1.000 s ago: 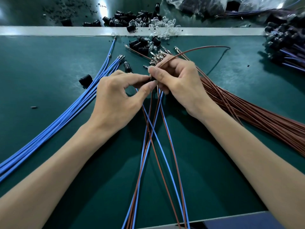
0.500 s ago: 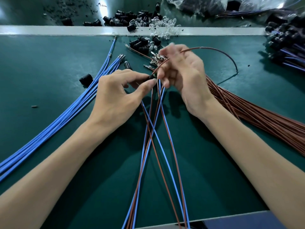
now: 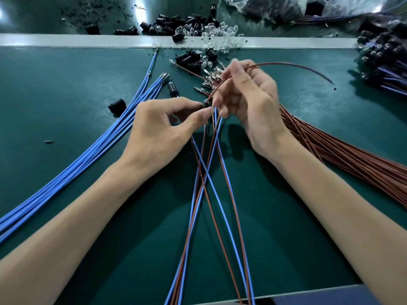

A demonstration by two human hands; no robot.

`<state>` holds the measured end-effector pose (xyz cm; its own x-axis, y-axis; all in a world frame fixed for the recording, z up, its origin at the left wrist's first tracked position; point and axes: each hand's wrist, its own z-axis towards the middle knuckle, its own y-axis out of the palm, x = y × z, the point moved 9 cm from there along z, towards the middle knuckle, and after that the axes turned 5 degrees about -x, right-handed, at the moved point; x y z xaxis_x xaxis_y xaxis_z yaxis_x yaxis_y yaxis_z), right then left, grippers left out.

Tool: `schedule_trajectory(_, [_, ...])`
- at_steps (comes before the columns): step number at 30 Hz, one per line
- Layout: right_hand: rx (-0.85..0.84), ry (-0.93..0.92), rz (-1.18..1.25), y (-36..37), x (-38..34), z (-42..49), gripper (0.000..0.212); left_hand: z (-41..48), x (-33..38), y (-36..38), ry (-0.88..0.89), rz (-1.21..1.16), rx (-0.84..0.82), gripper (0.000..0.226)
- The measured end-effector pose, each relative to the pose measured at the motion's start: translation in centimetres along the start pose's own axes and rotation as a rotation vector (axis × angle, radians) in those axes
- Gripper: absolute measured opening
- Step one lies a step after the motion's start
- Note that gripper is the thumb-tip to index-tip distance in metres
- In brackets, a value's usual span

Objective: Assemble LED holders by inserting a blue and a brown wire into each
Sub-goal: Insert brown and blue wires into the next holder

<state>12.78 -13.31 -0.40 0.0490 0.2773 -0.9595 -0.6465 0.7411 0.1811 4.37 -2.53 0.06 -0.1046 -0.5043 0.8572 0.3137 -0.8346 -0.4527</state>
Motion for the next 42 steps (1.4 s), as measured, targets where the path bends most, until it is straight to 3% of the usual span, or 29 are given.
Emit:
schedule_trajectory(6, [-0.013,0.010,-0.239,0.6,0.3,-0.2,0.018,-0.2,0.4,1.2,0.003,-0.105,-0.126,0.022])
schedule_trajectory(11, [-0.046,0.011,-0.247,1.0,0.2,-0.2,0.016,0.0,0.1,0.6,0.009,-0.163,-0.063,0.013])
schedule_trajectory(18, [-0.017,0.033,-0.069,0.5,0.7,0.1,0.017,0.6,-0.2,0.0,-0.009,-0.172,-0.008,0.017])
schedule_trajectory(26, [0.034,-0.029,-0.195,0.3,0.3,-0.2,0.019,1.8,0.6,1.0,0.106,-0.035,-0.107,0.010])
schedule_trajectory(31, [0.080,-0.041,0.051,-0.4,0.1,0.1,0.009,1.8,0.2,0.7,0.087,-0.085,-0.084,0.009])
schedule_trajectory(37, [-0.008,-0.050,-0.170,0.9,0.2,-0.1,0.019,1.6,0.4,0.7,0.123,-0.068,-0.086,0.017])
schedule_trajectory(42, [0.040,-0.061,-0.037,0.2,-0.1,0.0,0.018,1.6,0.1,0.4,0.119,-0.039,-0.059,0.025])
